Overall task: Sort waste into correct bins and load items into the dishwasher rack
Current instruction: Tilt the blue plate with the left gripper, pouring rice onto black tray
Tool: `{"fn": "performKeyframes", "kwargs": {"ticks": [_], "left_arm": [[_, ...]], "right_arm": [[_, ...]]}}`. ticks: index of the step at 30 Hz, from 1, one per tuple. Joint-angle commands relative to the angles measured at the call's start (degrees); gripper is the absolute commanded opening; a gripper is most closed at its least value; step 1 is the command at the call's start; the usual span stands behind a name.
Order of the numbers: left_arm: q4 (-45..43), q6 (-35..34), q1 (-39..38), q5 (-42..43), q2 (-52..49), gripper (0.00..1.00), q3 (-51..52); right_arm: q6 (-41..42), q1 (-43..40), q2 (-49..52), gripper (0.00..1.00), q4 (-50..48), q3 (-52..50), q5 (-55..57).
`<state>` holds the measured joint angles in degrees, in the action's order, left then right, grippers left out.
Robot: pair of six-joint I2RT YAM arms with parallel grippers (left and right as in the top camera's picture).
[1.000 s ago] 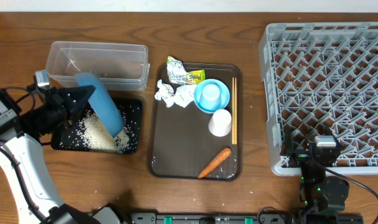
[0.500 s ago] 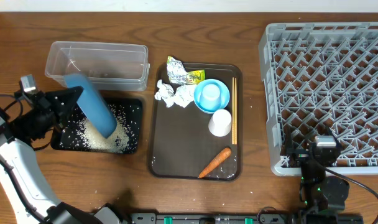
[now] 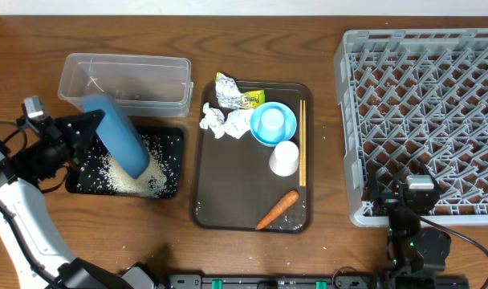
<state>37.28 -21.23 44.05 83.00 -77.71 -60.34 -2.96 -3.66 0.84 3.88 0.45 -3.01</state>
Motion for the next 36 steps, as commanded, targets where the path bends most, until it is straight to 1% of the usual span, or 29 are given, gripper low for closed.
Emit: {"fn": "performKeyframes", "kwargs": {"ticks": [1,2,4,5,7,8,10,11,13,14,15,16,18,19,20,21,22,23,24,25,26,27,28,29,31,32,34,35,36], "left_arm": [[0.76,-0.04,0.28,6.67,-0.70,0.07,0.13],[0.50,0.57,0.28,6.80,-0.70,0.06,0.11],[-1.57,0.59,0.50,1.09,-0.87,0.06,0.11],[-0.74,-0.70,0.50,-0.44,-1.05,0.06,0.13],[0.35,-0.37,0.50,3.82,-1.51,0.06,0.13],[0.02,1.18,0.50,4.79,-1.57,0.06,0.13],[-0.28,1.03,0.50,1.42,-1.62,0.06,0.13],[1.42,0.52,0.50,2.56,-1.66,0.06,0.13],[1.92,2.51,0.50,6.69,-1.64,0.06,0.13],[0.92,2.73,0.52,4.59,-1.62,0.06,0.13],[0.90,1.73,0.57,0.63,-1.70,0.06,0.13],[2.73,0.50,0.57,0.07,-1.73,0.06,0.13],[3.87,2.54,0.55,4.68,-1.70,0.06,0.13],[2.47,3.41,0.57,4.00,-1.68,0.06,0.13],[1.97,2.71,0.57,1.44,-1.70,0.06,0.13],[3.34,1.62,0.57,1.07,-1.70,0.06,0.13],[4.26,1.90,0.55,3.52,-1.70,0.06,0.13],[3.72,3.63,0.55,5.33,-1.66,0.06,0.13],[2.25,4.02,0.57,3.65,-1.66,0.06,0.13],[1.42,3.21,0.68,-0.09,-1.70,0.06,0.13],[3.21,1.40,0.66,-2.01,-1.70,0.06,0.13],[5.57,1.38,0.59,-0.66,-1.68,0.06,0.13],[6.29,3.15,0.26,1.49,-1.62,0.06,0.13],[5.84,5.20,-0.02,1.86,-1.57,0.06,0.11],[5.49,4.59,-0.15,-2.78,-1.60,0.06,0.11],[6.95,4.24,-0.15,-1.90,-1.60,0.06,0.11],[5.86,6.75,-0.15,2.27,-1.60,0.06,0.11],[3.67,6.71,-0.13,0.46,-1.60,0.06,0.11],[3.02,4.42,-0.09,-2.80,-1.60,0.06,0.11]], "right_arm": [[0.74,-0.13,-0.35,0.99,0.17,-0.13,-0.24],[0.76,-0.13,-0.35,0.99,0.17,-0.13,-0.24],[0.76,-0.13,-0.35,0.99,0.17,-0.13,-0.24],[0.74,-0.13,-0.35,0.99,0.17,-0.13,-0.24],[0.76,-0.11,-0.35,0.99,0.15,-0.13,-0.24],[0.74,-0.13,-0.35,0.99,0.17,-0.13,-0.24],[0.76,-0.13,-0.35,0.99,0.17,-0.13,-0.24],[0.74,-0.13,-0.35,0.99,0.17,-0.13,-0.24],[0.76,-0.13,-0.35,0.99,0.17,-0.13,-0.24],[0.74,-0.13,-0.35,0.99,0.17,-0.13,-0.24],[0.76,-0.13,-0.35,0.99,0.17,-0.13,-0.24],[0.76,-0.13,-0.35,0.99,0.17,-0.13,-0.24],[0.76,-0.13,-0.35,0.99,0.17,-0.13,-0.24],[0.76,-0.13,-0.35,0.99,0.17,-0.13,-0.24],[0.76,-0.13,-0.35,0.99,0.17,-0.13,-0.24],[0.76,-0.13,-0.35,0.99,0.17,-0.13,-0.24],[0.74,-0.13,-0.35,0.99,0.17,-0.13,-0.24],[0.76,-0.11,-0.35,0.99,0.17,-0.13,-0.24],[0.76,-0.13,-0.35,0.99,0.17,-0.13,-0.24],[0.76,-0.13,-0.35,0.99,0.17,-0.13,-0.24],[0.76,-0.13,-0.35,0.99,0.17,-0.13,-0.24],[0.76,-0.13,-0.35,0.99,0.17,-0.13,-0.24],[0.76,-0.13,-0.35,0.99,0.15,-0.13,-0.24],[0.74,-0.13,-0.35,0.99,0.17,-0.13,-0.24],[0.76,-0.13,-0.35,0.99,0.17,-0.13,-0.24],[0.76,-0.13,-0.35,0.99,0.17,-0.13,-0.24],[0.74,-0.13,-0.35,0.99,0.17,-0.13,-0.24],[0.76,-0.13,-0.35,0.99,0.17,-0.13,-0.24],[0.74,-0.13,-0.35,0.99,0.17,-0.13,-0.24]]}}
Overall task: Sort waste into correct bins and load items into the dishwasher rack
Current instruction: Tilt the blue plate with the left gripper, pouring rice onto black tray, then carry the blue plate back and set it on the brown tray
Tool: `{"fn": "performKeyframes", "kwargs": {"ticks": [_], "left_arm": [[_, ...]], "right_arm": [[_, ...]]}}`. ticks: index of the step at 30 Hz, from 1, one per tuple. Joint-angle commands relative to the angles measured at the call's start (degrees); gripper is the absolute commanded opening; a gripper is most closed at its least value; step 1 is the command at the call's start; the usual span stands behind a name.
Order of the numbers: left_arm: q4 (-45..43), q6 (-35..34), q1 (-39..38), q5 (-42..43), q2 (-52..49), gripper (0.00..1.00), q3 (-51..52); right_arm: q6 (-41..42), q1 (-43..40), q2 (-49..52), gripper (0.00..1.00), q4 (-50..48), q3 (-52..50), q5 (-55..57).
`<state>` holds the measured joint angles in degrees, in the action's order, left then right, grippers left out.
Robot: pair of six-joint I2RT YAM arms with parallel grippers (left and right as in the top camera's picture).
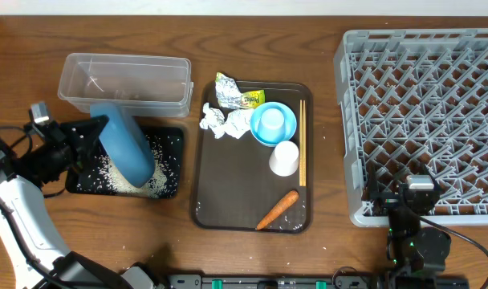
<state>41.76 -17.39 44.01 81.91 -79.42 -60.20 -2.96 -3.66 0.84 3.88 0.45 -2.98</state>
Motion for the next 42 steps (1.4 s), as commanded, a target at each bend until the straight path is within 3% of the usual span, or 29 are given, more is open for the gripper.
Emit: {"fn": "performKeyframes", "kwargs": {"ticks": [1,3,6,9,15,22,31,38,42], "left_arm": [[0.26,-1.46,-0.04,-0.85,0.11,0.06,0.00],[0.24,2.29,-0.24,7.48,0.13,0.06,-0.02],[-1.46,0.94,-0.26,0.13,0.07,0.06,-0.02],[0.35,2.14,-1.14,4.33,0.13,0.06,-0.02],[3.28,1.62,-3.48,3.10,1.73,0.06,-0.02],[5.57,-0.33,-11.10,-12.70,10.82,0.06,-0.02],[6.69,-6.97,-39.04,-40.61,24.17,0.06,-0.02],[6.45,-9.46,-62.55,-60.19,20.63,0.06,-0.02],[4.02,-10.45,-73.11,-66.25,14.56,0.06,-0.02]], "right_arm": [[0.76,-0.13,-0.35,0.99,0.17,-0.13,-0.26],[0.76,-0.13,-0.35,0.99,0.17,-0.13,-0.26],[0.76,-0.13,-0.35,0.99,0.15,-0.13,-0.26],[0.74,-0.13,-0.35,0.99,0.15,-0.13,-0.26],[0.76,-0.13,-0.35,0.99,0.15,-0.13,-0.26],[0.76,-0.13,-0.35,0.99,0.17,-0.13,-0.26],[0.76,-0.13,-0.35,0.99,0.17,-0.13,-0.26],[0.76,-0.13,-0.35,0.99,0.17,-0.13,-0.26],[0.74,-0.13,-0.35,0.99,0.15,-0.13,-0.26]]}}
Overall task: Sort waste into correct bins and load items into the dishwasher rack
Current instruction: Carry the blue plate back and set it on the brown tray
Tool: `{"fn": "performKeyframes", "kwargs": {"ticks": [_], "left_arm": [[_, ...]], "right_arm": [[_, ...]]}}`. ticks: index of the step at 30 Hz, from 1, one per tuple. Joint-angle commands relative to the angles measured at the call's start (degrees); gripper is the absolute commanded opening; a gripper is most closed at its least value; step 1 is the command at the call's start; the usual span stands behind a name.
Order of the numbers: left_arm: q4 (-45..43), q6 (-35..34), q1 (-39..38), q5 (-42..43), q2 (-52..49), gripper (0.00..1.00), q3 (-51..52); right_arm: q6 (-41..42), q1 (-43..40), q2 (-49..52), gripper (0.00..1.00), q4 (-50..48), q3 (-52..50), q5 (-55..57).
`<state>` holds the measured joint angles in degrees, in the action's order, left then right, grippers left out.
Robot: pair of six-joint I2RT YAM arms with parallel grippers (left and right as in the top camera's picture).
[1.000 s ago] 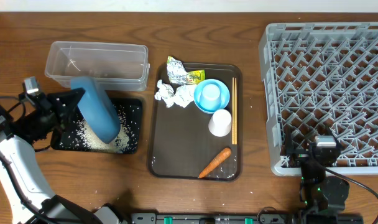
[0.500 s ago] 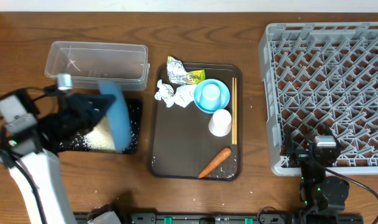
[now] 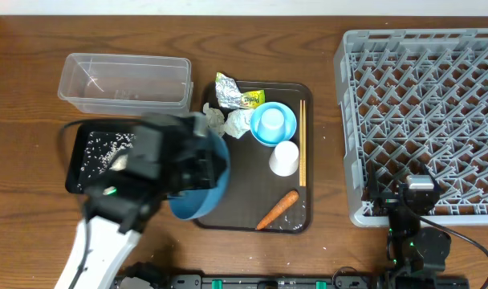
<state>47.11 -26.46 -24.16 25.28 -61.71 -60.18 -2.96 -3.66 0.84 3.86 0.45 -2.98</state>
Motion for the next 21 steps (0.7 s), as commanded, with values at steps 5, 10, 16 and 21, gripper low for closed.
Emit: {"fn": "performKeyframes", "kwargs": {"ticks": [5,10,16,21], "left_arm": [[-7.65,-1.99,-12.85,-12.96,-11.80,0.06,-0.04],[-10.34,-2.03,-14.82,-12.92,-19.08,0.06,-0.04],[-10.36,-2.40,-14.82,-12.90,-24.39,0.07,-0.04],[-10.82,-2.95,-14.82,-12.87,-27.15,0.07,-0.04]], "right_arm": [[0.76,-0.13,-0.35,0.99,0.20,-0.13,-0.26],[0.76,-0.13,-0.35,0.99,0.20,-0.13,-0.26],[0.76,-0.13,-0.35,0.99,0.20,-0.13,-0.26],[0.76,-0.13,-0.35,0.99,0.20,-0.13,-0.26]]}}
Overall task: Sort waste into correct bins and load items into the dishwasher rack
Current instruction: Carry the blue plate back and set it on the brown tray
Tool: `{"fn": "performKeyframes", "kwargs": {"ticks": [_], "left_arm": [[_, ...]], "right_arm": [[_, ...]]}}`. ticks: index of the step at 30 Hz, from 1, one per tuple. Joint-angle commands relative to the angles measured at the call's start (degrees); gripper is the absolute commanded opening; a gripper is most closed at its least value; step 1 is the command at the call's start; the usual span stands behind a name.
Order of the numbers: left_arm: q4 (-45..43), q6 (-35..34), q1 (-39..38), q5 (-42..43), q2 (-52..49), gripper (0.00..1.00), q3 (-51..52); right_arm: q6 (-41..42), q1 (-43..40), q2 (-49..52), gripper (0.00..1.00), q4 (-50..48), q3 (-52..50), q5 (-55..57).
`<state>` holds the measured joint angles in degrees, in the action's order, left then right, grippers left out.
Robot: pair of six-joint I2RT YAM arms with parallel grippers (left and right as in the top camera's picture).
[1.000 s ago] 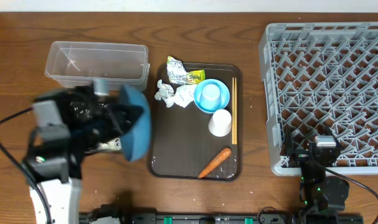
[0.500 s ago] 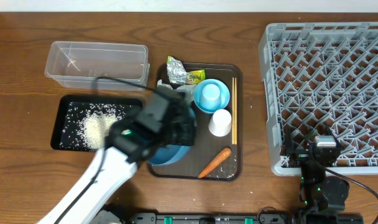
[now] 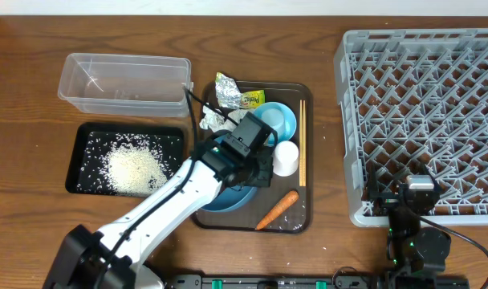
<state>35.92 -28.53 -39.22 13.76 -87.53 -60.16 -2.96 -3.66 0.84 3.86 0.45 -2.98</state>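
A large blue bowl (image 3: pixel 226 196) sits low on the front left of the brown tray (image 3: pixel 300 221), mostly covered by my left arm. My left gripper (image 3: pixel 256 167) is at the bowl's far rim and looks shut on it. Further back on the tray are a small blue bowl (image 3: pixel 278 120), a white cup (image 3: pixel 286 157), chopsticks (image 3: pixel 302 136), a carrot (image 3: pixel 278 209), a crumpled paper (image 3: pixel 214 120) and a yellow-green wrapper (image 3: pixel 234 92). The grey dishwasher rack (image 3: pixel 424 120) stands at the right. My right gripper (image 3: pixel 408 193) rests at the rack's front edge, its fingers unclear.
A black tray (image 3: pixel 83 181) holding a pile of rice lies left of the brown tray. Behind it is an empty clear plastic bin (image 3: pixel 124 80). Stray rice grains dot the table near the front left.
My left arm has moved right, from the brown tray's left edge to over its middle. The large blue bowl, held above the tray edge before, is now down on the tray's front left.
My left gripper held the large blue bowl tipped over the black tray, with rice piling under it. It stayed tipped there a moment later. Then the bowl was upright over the brown tray's left edge, and now it sits on that tray. The right arm has not moved.
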Motion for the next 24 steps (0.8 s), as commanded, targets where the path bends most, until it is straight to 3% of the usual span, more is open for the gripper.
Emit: {"fn": "performKeyframes", "kwargs": {"ticks": [1,4,6,17,24], "left_arm": [[0.15,-1.44,0.24,-1.36,-1.75,0.14,-0.07],[-0.72,-1.60,0.24,-1.14,-1.81,0.46,-0.09],[-0.92,-1.60,0.24,-0.74,-1.57,0.56,-0.37],[0.96,-0.37,0.24,0.79,2.45,0.59,-3.30],[8.26,8.76,0.24,0.76,9.77,0.59,-4.02]], "right_arm": [[0.76,-0.13,-0.35,0.99,0.20,-0.13,-0.26],[0.74,-0.13,-0.35,0.99,0.20,-0.13,-0.26],[0.76,-0.11,-0.35,0.99,0.20,-0.13,-0.26],[0.76,-0.13,-0.35,0.99,0.20,-0.13,-0.26],[0.74,-0.13,-0.35,0.99,0.20,-0.13,-0.26]]}}
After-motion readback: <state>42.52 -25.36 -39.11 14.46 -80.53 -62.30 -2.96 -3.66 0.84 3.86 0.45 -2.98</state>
